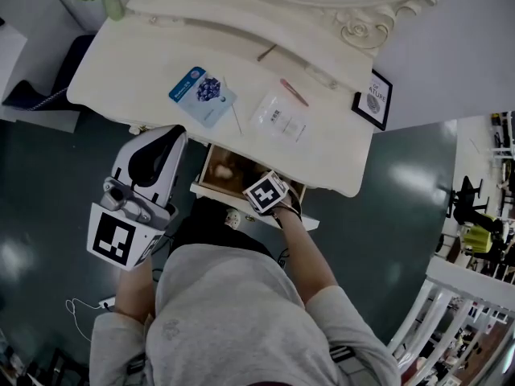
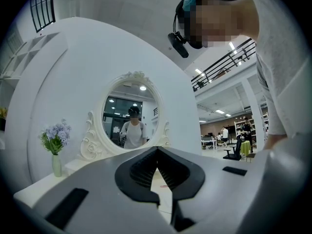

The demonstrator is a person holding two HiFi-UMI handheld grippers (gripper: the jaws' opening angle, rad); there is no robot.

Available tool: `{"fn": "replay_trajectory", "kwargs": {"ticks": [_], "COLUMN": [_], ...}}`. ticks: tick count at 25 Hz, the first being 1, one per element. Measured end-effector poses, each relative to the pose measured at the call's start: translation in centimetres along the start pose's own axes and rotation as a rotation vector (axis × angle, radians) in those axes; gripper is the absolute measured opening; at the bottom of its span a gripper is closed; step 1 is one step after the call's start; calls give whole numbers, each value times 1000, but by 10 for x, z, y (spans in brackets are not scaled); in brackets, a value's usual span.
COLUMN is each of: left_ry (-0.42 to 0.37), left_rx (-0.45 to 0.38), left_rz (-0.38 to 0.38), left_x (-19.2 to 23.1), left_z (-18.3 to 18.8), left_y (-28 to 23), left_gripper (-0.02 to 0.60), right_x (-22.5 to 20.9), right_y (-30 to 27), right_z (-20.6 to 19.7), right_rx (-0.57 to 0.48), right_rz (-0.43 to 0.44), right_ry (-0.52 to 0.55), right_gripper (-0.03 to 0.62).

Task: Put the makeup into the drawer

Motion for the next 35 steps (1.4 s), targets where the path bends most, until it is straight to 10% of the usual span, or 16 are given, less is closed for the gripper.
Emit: {"fn": "replay_trajectory", "kwargs": {"ticks": [9, 16, 25, 35], "left_ry": [-5, -12, -25, -32], "left_rx": [-12, -30, -59, -84], "left_rz": [-15, -37, -92, -147], "left_x": [-7, -15, -30, -42], "left_z": [5, 13, 27, 37], "left_y": [-5, -11, -27, -37], "left_gripper": [14, 14, 14, 14], "right_x": [4, 4, -3, -3], "right_y": [33, 86, 185, 264], "right_z": [4, 23, 51, 65], "right_rx": [-156, -400, -816, -1052], "right_rz": [87, 145, 134, 81], "right_ry": [-104, -178, -245, -225], "right_gripper": [146, 25, 25, 25]}}
Point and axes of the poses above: the fingertips, and each gripper's own axes: y backward along the fingers, x to its left, z out of its top, the point moved 2 cm from there along y, backward along the fingers, and after that the axes turned 15 degrees about -y, right-handed, at the moved point
